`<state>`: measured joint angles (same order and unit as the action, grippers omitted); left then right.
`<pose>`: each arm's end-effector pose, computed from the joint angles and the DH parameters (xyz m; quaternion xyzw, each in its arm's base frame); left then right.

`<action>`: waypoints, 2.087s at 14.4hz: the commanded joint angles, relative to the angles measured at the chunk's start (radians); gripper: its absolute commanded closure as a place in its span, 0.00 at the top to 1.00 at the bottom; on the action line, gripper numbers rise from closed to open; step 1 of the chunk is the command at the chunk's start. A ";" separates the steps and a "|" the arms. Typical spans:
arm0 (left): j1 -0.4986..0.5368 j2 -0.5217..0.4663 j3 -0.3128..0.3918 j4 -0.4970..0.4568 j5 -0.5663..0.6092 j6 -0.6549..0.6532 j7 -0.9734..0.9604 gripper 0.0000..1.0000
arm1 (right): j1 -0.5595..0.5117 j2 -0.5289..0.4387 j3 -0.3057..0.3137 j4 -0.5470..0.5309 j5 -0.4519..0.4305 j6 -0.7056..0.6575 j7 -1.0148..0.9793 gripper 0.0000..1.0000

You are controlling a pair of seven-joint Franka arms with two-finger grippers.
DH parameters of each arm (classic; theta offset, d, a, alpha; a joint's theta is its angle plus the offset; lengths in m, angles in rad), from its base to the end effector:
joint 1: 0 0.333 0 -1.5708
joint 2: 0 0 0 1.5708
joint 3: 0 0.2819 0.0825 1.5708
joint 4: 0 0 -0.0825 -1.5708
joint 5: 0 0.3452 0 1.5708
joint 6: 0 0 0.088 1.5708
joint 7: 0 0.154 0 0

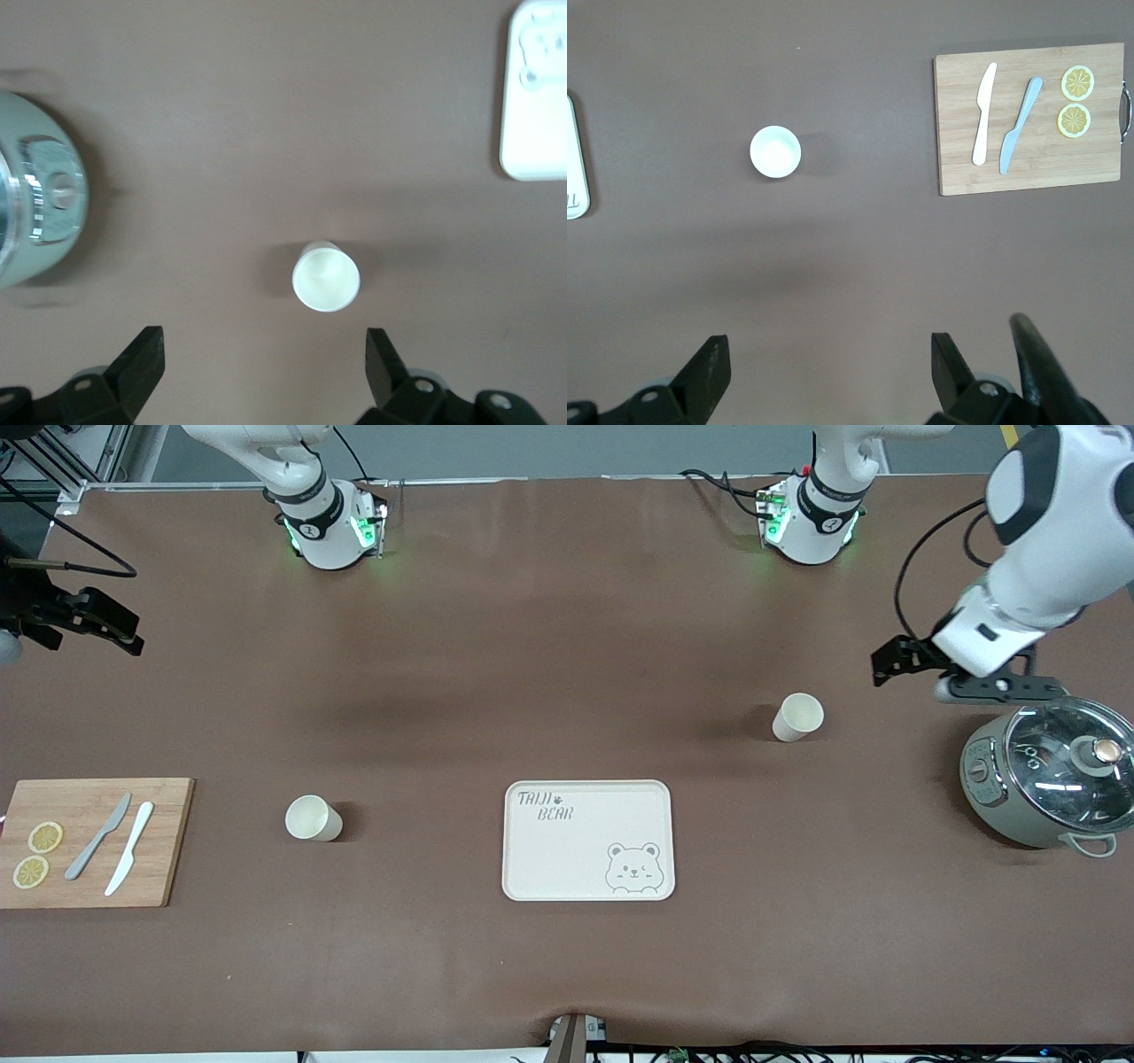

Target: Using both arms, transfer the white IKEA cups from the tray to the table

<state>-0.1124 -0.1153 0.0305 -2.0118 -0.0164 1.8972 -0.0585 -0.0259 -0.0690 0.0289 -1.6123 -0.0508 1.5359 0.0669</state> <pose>0.4893 -0.0418 0.4363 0.9999 -0.0092 -0.0004 0.0095 0.4925 -0.0061 0.5574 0.9991 -0.0328 -0.0028 0.0265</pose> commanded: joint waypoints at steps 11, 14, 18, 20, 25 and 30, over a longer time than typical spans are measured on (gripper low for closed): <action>0.077 0.080 -0.010 0.234 0.019 -0.096 0.016 1.00 | 0.003 0.011 0.002 0.028 0.011 0.023 0.097 1.00; 0.079 0.159 -0.044 0.403 0.010 -0.186 0.014 1.00 | 0.000 0.015 0.000 0.041 0.035 0.026 0.100 1.00; 0.069 0.298 -0.064 0.640 0.010 -0.340 0.012 1.00 | 0.004 0.014 0.000 0.040 0.037 0.039 0.108 1.00; 0.065 0.296 -0.066 0.642 0.012 -0.340 0.016 1.00 | 0.003 0.012 0.002 0.037 0.034 0.044 0.111 1.00; 0.016 0.283 -0.055 0.640 0.018 -0.340 0.017 1.00 | 0.006 0.017 0.002 0.041 0.022 0.044 0.116 1.00; 0.020 0.284 -0.055 0.639 0.021 -0.340 0.038 1.00 | 0.000 0.017 0.002 0.041 0.020 0.044 0.116 1.00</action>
<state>-0.0928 0.1697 -0.0269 -1.3883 -0.0164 1.5799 -0.0516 -0.0237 -0.0670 0.0293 -1.5990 -0.0245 1.5871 0.1668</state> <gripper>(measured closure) 0.000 0.000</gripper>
